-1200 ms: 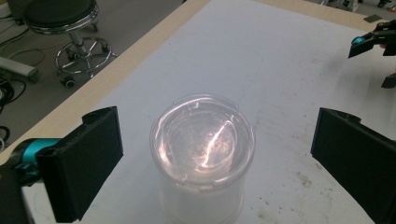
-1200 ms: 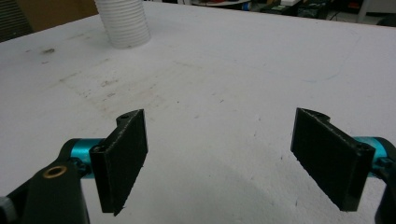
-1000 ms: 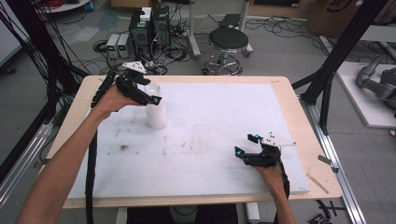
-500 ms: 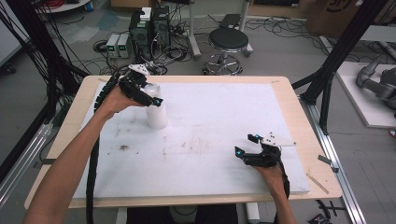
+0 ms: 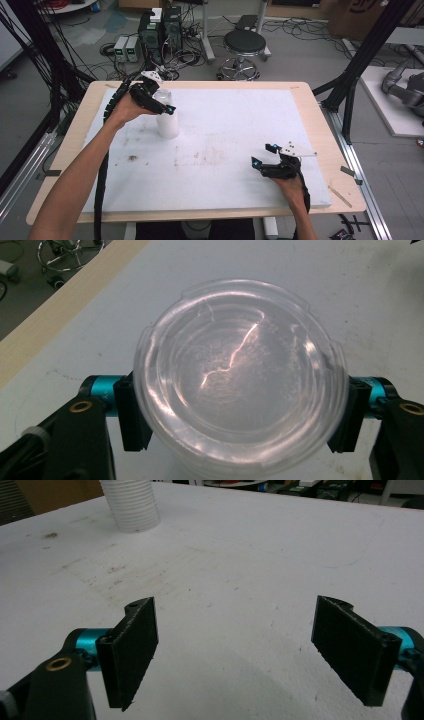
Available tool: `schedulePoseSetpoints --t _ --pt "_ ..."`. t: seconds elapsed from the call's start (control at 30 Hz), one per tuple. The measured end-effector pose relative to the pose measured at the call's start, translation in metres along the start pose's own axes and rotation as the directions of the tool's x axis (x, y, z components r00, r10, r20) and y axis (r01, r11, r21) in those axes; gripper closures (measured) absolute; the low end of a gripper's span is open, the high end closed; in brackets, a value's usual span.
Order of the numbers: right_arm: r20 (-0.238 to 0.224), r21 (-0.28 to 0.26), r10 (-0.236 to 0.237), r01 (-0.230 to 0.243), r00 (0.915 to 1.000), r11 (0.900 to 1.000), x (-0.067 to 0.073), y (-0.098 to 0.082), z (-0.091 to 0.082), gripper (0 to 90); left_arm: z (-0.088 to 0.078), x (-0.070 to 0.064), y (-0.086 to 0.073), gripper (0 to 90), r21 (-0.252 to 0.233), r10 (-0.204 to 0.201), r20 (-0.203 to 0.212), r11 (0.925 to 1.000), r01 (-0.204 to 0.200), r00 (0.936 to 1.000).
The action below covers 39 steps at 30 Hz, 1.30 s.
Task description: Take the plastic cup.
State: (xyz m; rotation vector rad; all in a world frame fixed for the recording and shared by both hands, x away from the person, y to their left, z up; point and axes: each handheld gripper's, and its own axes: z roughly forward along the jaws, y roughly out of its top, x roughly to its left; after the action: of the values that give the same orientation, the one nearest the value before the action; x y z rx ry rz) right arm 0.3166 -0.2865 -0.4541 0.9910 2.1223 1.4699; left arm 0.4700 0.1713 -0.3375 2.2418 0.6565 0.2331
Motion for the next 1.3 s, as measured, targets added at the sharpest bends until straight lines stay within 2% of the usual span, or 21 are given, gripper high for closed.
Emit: schedulePoseSetpoints --t 0.23,0.8,1.03,1.3 --pt "0.003 -0.003 -0.002 0.002 1.0000 1.000 0.000 0.000 0.000 18.8 -0.003 0.000 0.000 34.6 0.011 0.002 -0.002 0.9999 -0.002 1.0000" --pt "0.000 0.001 -0.005 0.005 1.0000 1.000 -0.001 0.000 0.001 18.8 -0.006 -0.001 0.003 35.2 0.014 -0.006 -0.014 0.9999 0.006 0.9999" --pt "-0.002 0.004 -0.004 0.004 1.0000 1.000 -0.001 0.000 0.001 18.8 -0.021 -0.006 0.022 34.9 -0.010 0.012 -0.024 0.9999 -0.012 0.9996" --pt "-0.003 0.007 -0.002 0.002 1.0000 1.000 0.000 0.000 0.001 18.8 -0.057 -0.020 0.052 35.8 -0.037 0.062 -0.041 0.9973 -0.064 0.9972"
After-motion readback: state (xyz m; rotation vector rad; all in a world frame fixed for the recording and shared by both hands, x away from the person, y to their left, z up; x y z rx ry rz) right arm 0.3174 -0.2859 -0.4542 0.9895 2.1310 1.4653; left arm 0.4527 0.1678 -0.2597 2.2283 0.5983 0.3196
